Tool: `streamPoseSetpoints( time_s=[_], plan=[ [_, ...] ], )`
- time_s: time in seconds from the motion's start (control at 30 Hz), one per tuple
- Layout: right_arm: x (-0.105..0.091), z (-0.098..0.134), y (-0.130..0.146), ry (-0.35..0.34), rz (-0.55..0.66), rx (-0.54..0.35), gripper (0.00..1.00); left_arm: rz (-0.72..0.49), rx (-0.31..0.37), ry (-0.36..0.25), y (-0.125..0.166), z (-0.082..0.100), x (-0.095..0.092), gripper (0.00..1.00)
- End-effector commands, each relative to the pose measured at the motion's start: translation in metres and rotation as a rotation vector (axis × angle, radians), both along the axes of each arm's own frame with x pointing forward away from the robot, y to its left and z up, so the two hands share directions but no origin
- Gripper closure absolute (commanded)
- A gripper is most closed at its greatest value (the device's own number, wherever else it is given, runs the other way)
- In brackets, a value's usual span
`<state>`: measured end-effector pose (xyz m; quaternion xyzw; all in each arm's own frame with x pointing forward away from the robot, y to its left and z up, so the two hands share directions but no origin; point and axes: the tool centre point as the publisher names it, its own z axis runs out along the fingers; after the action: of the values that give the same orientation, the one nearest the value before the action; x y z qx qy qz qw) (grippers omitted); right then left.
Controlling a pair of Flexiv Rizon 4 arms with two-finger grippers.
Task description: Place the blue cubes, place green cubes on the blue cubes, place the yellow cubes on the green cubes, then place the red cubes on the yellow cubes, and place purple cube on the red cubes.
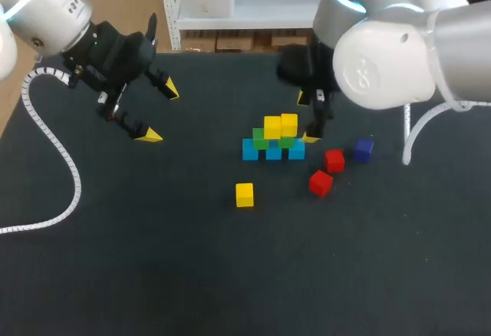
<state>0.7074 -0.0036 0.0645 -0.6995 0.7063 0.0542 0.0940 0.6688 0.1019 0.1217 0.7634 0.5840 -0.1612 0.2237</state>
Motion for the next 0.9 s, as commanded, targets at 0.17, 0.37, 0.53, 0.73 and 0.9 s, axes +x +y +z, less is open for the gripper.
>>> streamPoseSetpoints(
  time_s=[0.17, 0.37, 0.53, 0.73, 0.9],
  plan=[
    [0.002, -0.005, -0.014, -0.001, -0.012, -0.001, 1.00, -0.002, -0.001, -0.001, 0.001, 0.000, 0.000, 0.00],
    [0.012, -0.015, -0.012, -0.001, -0.010, 0.000, 1.00, -0.002, -0.001, -0.001, 0.001, 0.000, 0.000, 0.00],
    [0.018, -0.018, -0.010, -0.005, -0.005, -0.002, 1.00, -0.002, -0.001, -0.001, 0.001, 0.000, 0.000, 0.00],
    [0.023, -0.020, -0.005, -0.013, 0.005, -0.003, 1.00, -0.002, -0.001, -0.001, 0.001, 0.000, 0.000, 0.00],
    [0.024, -0.020, -0.003, -0.017, 0.008, 0.002, 1.00, -0.002, -0.001, -0.001, 0.001, 0.000, 0.000, 0.00]
  ],
)
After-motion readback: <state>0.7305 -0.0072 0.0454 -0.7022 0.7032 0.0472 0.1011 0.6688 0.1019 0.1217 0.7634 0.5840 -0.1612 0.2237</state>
